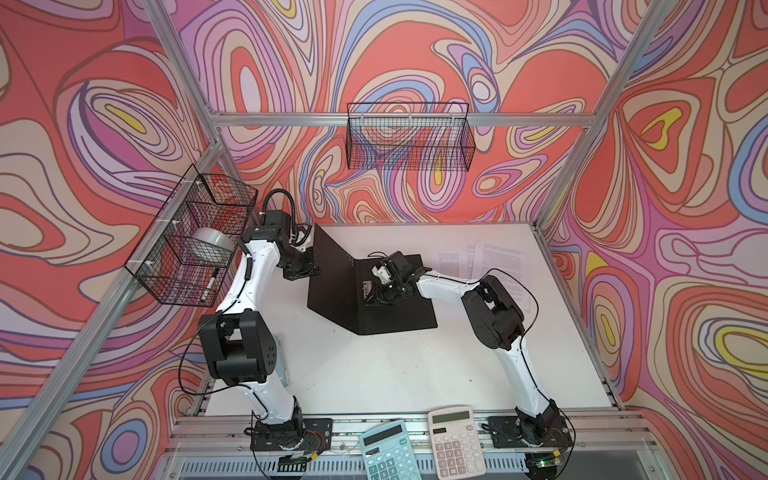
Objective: Put the files into the folder
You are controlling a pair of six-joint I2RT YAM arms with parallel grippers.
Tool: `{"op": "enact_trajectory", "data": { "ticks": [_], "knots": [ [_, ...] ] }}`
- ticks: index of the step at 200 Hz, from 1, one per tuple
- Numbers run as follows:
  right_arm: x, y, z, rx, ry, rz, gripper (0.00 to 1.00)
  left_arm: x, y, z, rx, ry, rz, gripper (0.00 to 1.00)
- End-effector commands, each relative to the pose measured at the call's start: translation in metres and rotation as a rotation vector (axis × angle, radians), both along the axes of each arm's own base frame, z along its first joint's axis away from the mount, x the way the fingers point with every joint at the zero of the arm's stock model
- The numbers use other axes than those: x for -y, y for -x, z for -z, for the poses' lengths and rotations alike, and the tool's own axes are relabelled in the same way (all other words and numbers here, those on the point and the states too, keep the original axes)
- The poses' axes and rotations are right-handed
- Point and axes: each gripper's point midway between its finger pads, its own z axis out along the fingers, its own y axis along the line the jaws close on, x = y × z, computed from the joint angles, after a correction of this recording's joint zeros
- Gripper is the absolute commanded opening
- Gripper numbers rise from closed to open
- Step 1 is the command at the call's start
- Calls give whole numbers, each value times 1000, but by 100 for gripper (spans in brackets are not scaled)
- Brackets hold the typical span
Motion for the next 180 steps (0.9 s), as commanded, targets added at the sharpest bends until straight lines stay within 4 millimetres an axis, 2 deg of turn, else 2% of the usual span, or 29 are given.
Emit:
{"op": "enact_trajectory", "data": {
  "ticks": [1, 54, 88, 129, 180],
  "knots": [
    [4, -1, 6, -4, 33, 7, 21, 1, 4, -12, 14, -6, 27, 0],
    [1, 0, 9, -13, 18, -6, 19, 2, 4, -17, 20, 0, 34, 0],
    [-6, 0, -2, -17, -37, -4, 21, 4, 4, -17, 20, 9, 35, 0],
    [-8, 1, -4, -21, -58, -6, 23, 5, 3, -15, 13, 18, 34, 0],
    [-9, 3, 4, -42, -57, -9, 22, 7, 3, -13, 4, 30, 35, 0]
  ]
}}
